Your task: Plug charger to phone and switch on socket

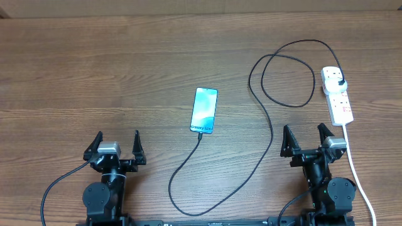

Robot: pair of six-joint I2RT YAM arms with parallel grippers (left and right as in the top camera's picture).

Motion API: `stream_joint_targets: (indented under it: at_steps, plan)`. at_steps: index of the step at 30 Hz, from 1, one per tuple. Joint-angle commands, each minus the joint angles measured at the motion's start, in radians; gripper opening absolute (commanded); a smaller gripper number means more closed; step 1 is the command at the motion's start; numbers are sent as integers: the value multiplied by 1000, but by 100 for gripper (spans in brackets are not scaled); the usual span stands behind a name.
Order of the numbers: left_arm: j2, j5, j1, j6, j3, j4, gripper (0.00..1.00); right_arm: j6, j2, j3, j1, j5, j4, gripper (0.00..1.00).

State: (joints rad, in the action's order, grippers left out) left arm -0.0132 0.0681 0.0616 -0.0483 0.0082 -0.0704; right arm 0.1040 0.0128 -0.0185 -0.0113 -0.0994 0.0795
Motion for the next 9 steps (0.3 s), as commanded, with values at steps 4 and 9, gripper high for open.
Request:
stream_joint_targets:
  at_steps: [4,9]
  plan:
    - [10,6,10,19,-3,-2,100,-7,-10,10,5,9,-2,100]
    - [10,6,10,19,-3,-2,99,-7,-10,10,5,9,-2,100]
